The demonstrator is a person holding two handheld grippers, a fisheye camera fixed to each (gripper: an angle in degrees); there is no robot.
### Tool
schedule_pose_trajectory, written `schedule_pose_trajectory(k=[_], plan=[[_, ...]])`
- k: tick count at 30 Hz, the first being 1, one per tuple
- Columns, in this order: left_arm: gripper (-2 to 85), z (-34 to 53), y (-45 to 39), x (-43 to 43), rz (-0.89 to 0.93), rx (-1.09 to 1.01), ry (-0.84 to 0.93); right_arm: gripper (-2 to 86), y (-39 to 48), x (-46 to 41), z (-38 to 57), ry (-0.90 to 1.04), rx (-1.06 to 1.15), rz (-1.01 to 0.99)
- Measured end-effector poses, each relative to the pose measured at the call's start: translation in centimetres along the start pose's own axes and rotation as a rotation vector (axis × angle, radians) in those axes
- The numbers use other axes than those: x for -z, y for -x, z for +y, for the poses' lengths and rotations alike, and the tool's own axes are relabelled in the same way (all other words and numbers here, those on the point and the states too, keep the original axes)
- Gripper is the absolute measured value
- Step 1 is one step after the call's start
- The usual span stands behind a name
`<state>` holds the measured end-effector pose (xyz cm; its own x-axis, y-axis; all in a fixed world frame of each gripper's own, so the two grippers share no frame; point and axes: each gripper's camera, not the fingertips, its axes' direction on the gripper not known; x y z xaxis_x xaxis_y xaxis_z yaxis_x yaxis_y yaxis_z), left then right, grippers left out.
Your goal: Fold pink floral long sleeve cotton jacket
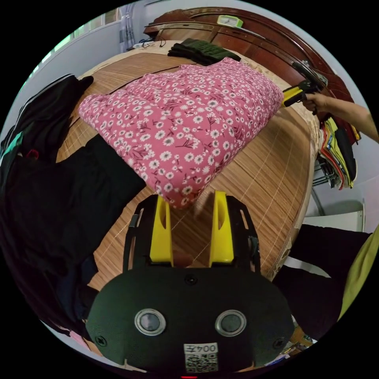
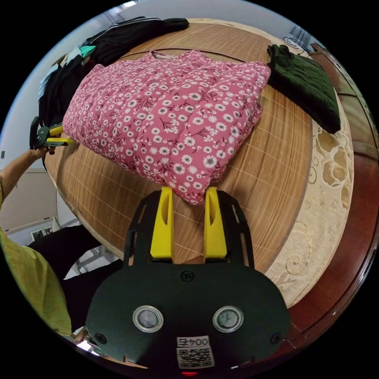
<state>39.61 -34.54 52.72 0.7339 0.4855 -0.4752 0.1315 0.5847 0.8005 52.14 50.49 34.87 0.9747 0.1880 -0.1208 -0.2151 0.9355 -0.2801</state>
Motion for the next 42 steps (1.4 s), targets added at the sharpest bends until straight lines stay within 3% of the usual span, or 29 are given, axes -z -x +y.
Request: schedule_pose_trajectory(k=[5, 9, 14, 19, 23, 26, 29, 32, 38, 42], plan=[[6.9, -0.6, 3.2, 0.4, 0.129, 0.128, 0.029, 5.1, 0.6, 1.6, 0.8, -0.075, -0.026, -0.069], [5.0, 2.7, 5.8, 3.2, 0.196, 0.151, -0.006, 4.7, 0.0, 4.0, 5.5, -0.175, -0.095, -0.232], [3.9, 7.9, 4.7, 1.8, 0.232, 0.122, 0.109, 4.4, 3.3, 0.5, 10.2, -0.069, -0.095, -0.268], [5.1, 8.5, 3.8, 0.5, 0.219, 0.191, 0.170, 6.4, 4.3, -3.0, 11.3, -0.015, -0.268, -0.310], [8.3, 11.0, 4.9, 4.0, 0.218, 0.227, 0.187, 9.4, 5.2, -0.7, 12.6, 0.034, -0.282, -0.209], [9.5, 13.6, 6.2, 8.6, 0.157, 0.337, 0.112, 9.6, 6.2, 3.2, 13.7, -0.059, -0.359, -0.098], [9.7, 11.8, 5.2, 12.8, 0.142, 0.361, -0.068, 9.5, 9.0, 5.7, 11.8, -0.189, -0.351, -0.094], [9.7, 6.3, 2.7, 13.0, 0.146, 0.248, -0.159, 9.6, 13.2, 5.1, 6.6, -0.237, -0.252, -0.143], [9.7, -1.6, 2.2, 4.9, 0.056, 0.150, -0.004, 9.2, 18.0, -0.2, -3.3, -0.156, -0.128, -0.125], [9.1, -1.2, 5.2, 1.6, 0.148, 0.226, 0.014, 7.9, 17.4, -4.4, -5.8, -0.070, -0.108, -0.116]])
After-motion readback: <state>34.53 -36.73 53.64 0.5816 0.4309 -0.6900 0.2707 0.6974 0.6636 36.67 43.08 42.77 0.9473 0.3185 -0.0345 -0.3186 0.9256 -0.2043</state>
